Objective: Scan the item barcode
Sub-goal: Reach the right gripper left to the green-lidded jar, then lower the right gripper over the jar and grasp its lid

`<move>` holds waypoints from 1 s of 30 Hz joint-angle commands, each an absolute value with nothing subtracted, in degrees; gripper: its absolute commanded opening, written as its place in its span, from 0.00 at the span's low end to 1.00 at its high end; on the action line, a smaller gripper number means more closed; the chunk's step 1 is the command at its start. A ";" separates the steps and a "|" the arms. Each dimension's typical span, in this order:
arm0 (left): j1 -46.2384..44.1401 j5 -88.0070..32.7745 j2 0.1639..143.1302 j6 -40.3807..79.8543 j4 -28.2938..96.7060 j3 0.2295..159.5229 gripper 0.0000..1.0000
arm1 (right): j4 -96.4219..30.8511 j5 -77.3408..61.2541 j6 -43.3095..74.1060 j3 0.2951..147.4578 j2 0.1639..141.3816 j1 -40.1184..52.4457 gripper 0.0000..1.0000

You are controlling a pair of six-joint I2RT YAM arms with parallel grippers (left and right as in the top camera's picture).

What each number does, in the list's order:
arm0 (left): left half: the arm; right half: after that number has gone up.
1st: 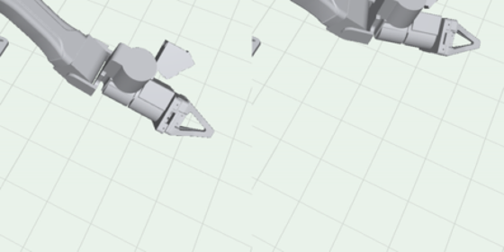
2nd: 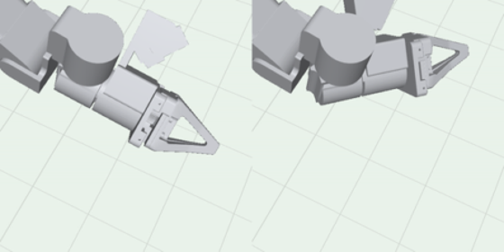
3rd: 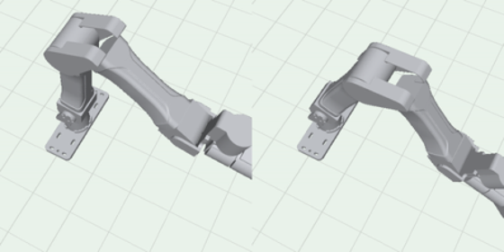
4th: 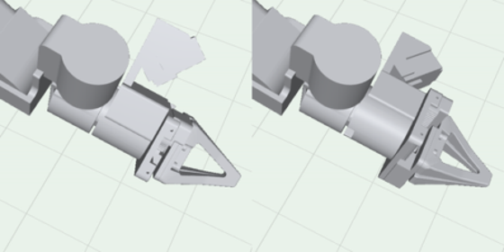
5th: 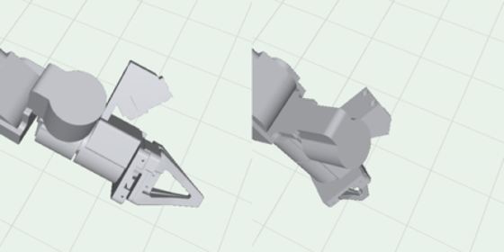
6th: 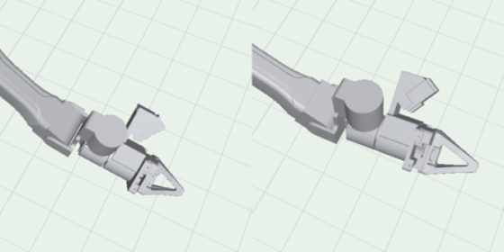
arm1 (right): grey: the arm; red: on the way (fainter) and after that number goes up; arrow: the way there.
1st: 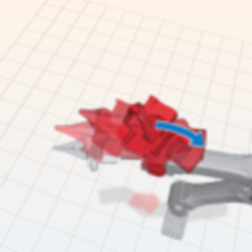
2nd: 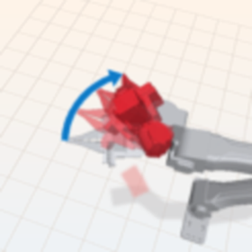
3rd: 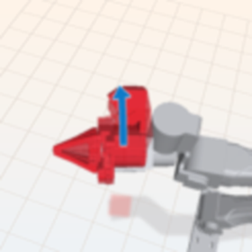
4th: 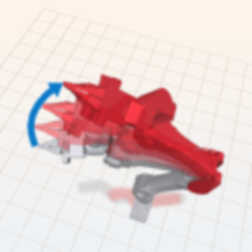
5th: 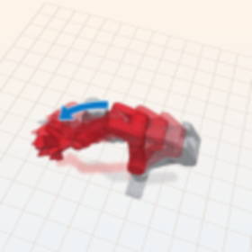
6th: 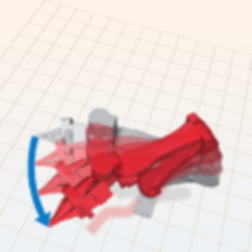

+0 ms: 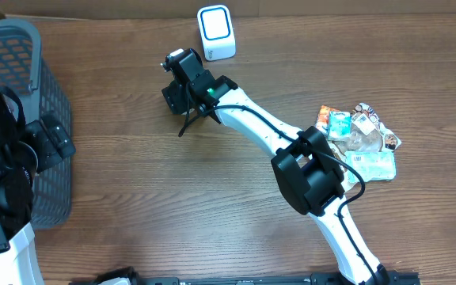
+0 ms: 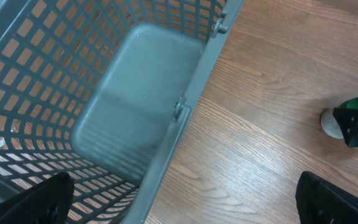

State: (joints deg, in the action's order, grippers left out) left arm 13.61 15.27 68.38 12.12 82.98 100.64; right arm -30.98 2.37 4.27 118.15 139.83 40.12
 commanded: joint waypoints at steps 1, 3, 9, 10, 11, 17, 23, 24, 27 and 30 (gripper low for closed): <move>13.87 15.84 68.25 13.32 82.91 101.71 1.00 | -31.81 3.33 4.01 118.34 140.22 40.23 0.68; 13.85 15.84 68.25 13.32 82.91 101.73 1.00 | -32.69 3.33 4.01 118.34 140.16 40.34 0.65; 13.85 15.84 68.25 13.32 82.91 101.71 0.99 | -36.23 1.87 3.99 118.56 139.50 40.38 0.65; 13.85 15.84 68.25 13.32 82.91 101.71 0.99 | -37.30 1.87 3.99 118.56 138.96 40.38 0.64; 13.85 15.84 68.25 13.32 82.91 101.73 1.00 | -38.46 1.87 3.97 118.56 138.37 40.38 0.65; 13.85 15.84 68.25 13.32 82.91 101.71 1.00 | -47.05 1.80 1.23 118.56 132.68 40.38 0.61; 13.85 15.84 68.25 13.32 82.91 101.73 1.00 | -60.34 -1.19 -10.48 118.56 126.76 40.45 0.60; 13.87 15.84 68.25 13.32 82.91 101.71 1.00 | -63.13 -1.89 -13.26 118.56 126.15 40.45 0.61; 13.85 15.84 68.25 13.32 82.91 101.73 1.00 | -70.39 -3.31 -20.40 118.56 125.69 40.45 0.61; 13.85 15.84 68.25 13.32 82.91 101.71 1.00 | -75.18 -7.07 -27.27 118.43 125.84 40.45 0.61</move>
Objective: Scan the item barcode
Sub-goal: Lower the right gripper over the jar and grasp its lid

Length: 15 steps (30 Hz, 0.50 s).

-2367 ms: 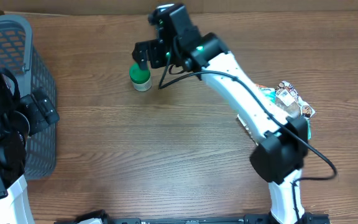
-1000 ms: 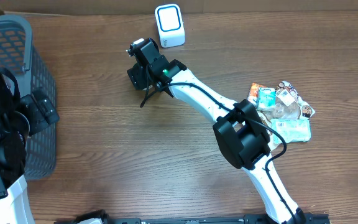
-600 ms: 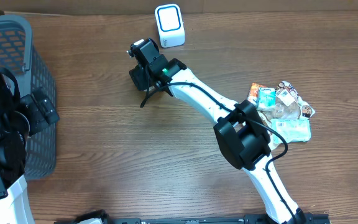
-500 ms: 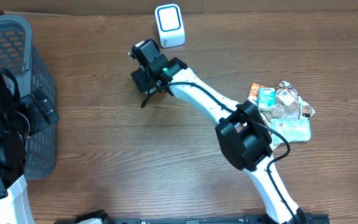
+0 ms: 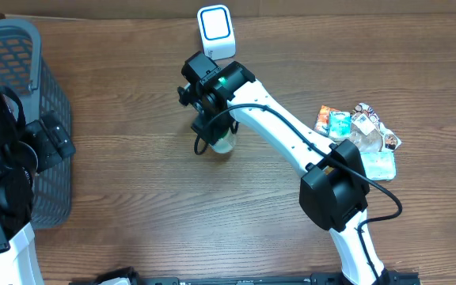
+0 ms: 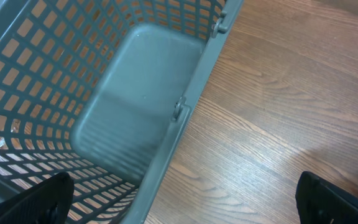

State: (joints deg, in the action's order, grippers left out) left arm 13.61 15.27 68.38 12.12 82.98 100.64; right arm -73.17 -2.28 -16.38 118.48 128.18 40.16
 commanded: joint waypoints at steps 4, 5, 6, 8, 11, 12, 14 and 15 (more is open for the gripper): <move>13.87 15.84 68.25 13.32 82.91 101.73 1.00 | -77.30 -15.64 -38.30 118.43 125.84 40.45 0.67; 13.85 15.84 68.25 13.32 82.91 101.71 1.00 | -77.28 -17.72 -40.95 118.43 125.86 40.45 0.69; 13.85 15.84 68.25 13.32 82.91 101.71 1.00 | -77.28 -19.49 -43.90 118.43 125.95 40.45 0.70; 13.85 15.84 68.25 13.32 82.91 101.71 1.00 | -77.25 -21.08 -48.66 118.43 126.02 40.45 0.71; 13.85 15.84 68.25 13.30 82.91 101.73 0.99 | -77.28 -21.12 -54.96 118.43 126.13 40.45 0.76; 13.85 15.84 68.25 13.32 82.91 101.73 1.00 | -77.30 -21.10 -56.86 118.43 126.15 40.42 0.76; 13.85 15.84 68.25 13.32 82.91 101.73 1.00 | -77.32 -21.10 -60.69 118.26 126.17 40.42 0.77; 13.85 15.84 68.25 13.32 82.91 101.73 1.00 | -77.30 -21.12 -62.06 118.17 126.17 40.42 0.77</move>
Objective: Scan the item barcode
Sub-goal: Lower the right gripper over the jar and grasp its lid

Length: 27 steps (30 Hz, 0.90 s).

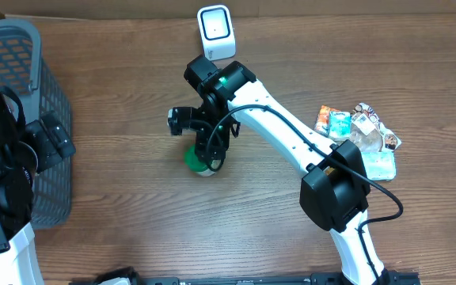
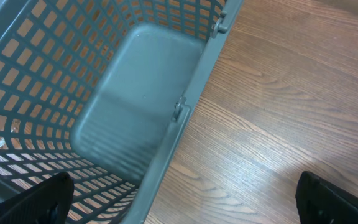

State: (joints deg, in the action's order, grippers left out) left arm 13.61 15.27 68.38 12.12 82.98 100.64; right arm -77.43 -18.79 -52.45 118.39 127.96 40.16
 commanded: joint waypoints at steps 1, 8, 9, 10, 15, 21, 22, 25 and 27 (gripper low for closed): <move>13.87 15.84 68.25 13.32 82.91 101.71 0.99 | -77.30 -21.10 -63.46 118.06 126.17 40.42 0.77; 13.85 15.84 68.25 13.32 82.91 101.73 1.00 | -75.94 -21.19 -63.46 117.71 126.17 40.42 1.00; 13.85 15.84 68.25 13.30 82.91 101.73 1.00 | -75.31 -21.17 -61.04 117.71 126.17 40.42 1.00; 13.85 15.84 68.25 13.32 82.91 101.73 1.00 | -74.37 -21.10 -57.28 117.78 126.13 40.42 1.00; 13.85 15.84 68.25 13.32 82.91 101.71 1.00 | -70.19 -16.49 -21.37 119.90 126.08 40.38 1.00; 13.85 15.84 68.25 13.32 82.91 101.73 1.00 | -71.66 -19.73 8.12 121.14 126.10 40.38 1.00; 13.85 15.84 68.25 13.32 82.91 101.73 1.00 | -71.64 -21.82 13.39 121.08 126.15 40.38 1.00; 13.85 15.84 68.25 13.32 82.91 101.71 1.00 | -70.85 -22.79 15.03 120.51 126.15 40.93 1.00; 13.85 15.84 68.25 13.32 82.91 101.73 1.00 | -70.28 -22.55 16.34 119.87 126.17 41.41 1.00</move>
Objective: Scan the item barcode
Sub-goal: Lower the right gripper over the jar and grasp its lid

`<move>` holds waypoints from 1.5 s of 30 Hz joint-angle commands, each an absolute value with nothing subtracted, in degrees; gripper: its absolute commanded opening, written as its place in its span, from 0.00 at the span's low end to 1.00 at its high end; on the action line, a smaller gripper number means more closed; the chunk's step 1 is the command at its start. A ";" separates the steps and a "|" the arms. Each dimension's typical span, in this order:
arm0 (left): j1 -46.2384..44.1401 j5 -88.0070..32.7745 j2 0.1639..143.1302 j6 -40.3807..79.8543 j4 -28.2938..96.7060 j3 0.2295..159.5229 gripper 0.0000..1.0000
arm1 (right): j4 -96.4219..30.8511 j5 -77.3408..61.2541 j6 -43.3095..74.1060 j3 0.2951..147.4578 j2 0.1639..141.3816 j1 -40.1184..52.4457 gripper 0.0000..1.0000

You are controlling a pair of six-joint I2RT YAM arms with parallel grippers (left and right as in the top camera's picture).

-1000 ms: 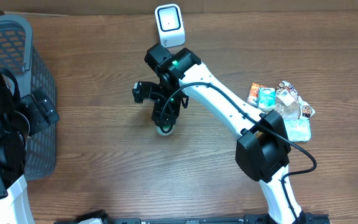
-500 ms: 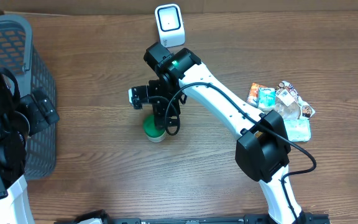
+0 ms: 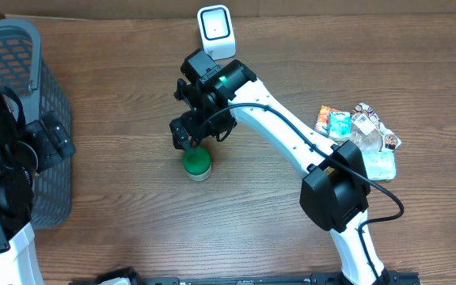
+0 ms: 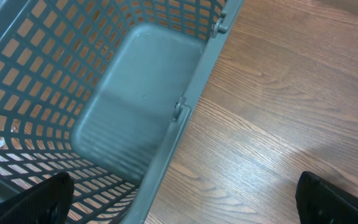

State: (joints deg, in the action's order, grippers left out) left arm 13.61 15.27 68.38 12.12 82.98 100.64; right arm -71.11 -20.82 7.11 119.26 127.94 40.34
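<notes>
A small tub with a green lid (image 3: 197, 162) stands on the wooden table, left of centre. My right gripper (image 3: 187, 136) hovers just behind it, jaws apart and off the tub. The white and blue barcode scanner (image 3: 214, 32) stands at the table's far edge, behind the right arm. My left gripper (image 4: 182, 208) is open and empty, its black fingertips (image 4: 42, 199) spread over the rim of the grey basket (image 4: 185, 118); the tub does not show in the left wrist view.
The grey mesh basket (image 3: 22, 47) fills the table's left end, beside the left arm (image 3: 2, 166). A pile of several small packets (image 3: 359, 138) lies at the right. The right arm's white links span the middle of the table.
The right gripper was over the green-lidded tub with fingers on it; now it is drawn back toward the scanner and the tub stands free on the table. The left arm has not moved.
The right gripper first held the tub left of the scanner, where the left wrist view caught it. Then it held the tub just below the scanner. Then the tub was lower and further left near the table, and now it rests there, let go.
</notes>
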 commanded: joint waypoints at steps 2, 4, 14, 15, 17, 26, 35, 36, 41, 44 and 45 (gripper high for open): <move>13.85 15.84 68.25 13.32 82.91 101.73 1.00 | -70.48 -18.72 25.50 119.26 126.37 41.95 0.98; 13.85 15.84 68.25 13.32 82.91 101.73 1.00 | -71.42 -12.38 35.20 118.63 126.48 42.61 0.98; 13.85 15.84 68.25 13.32 82.91 101.73 1.00 | -70.04 4.38 53.82 111.96 127.61 47.13 1.00; 13.85 15.84 68.25 13.32 82.91 101.73 1.00 | -69.63 4.12 53.82 111.57 127.63 47.31 1.00; 13.85 15.84 68.25 13.32 82.91 101.73 1.00 | -69.67 3.77 53.78 111.42 127.63 47.59 1.00; 13.85 15.84 68.25 13.32 82.91 101.73 1.00 | -69.69 1.19 51.83 111.42 127.63 49.47 0.98; 13.85 15.84 68.25 13.32 82.91 101.71 1.00 | -69.89 2.07 51.86 110.30 127.85 51.00 0.95; 13.85 15.84 68.25 13.32 82.91 101.73 1.00 | -69.91 2.09 51.86 110.15 127.87 51.00 0.93; 13.85 15.84 68.25 13.32 82.91 101.73 1.00 | -70.08 2.04 46.06 109.78 127.87 51.00 0.83; 13.85 15.84 68.25 13.32 82.91 101.71 1.00 | -70.15 1.96 38.41 109.78 127.87 51.00 0.71; 13.85 15.84 68.25 13.32 82.91 101.71 1.00 | -70.15 1.83 36.12 109.78 127.87 50.98 0.67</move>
State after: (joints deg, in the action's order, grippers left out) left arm 13.61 15.27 68.38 12.12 82.96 100.64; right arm -70.06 1.50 45.32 110.13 127.98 51.07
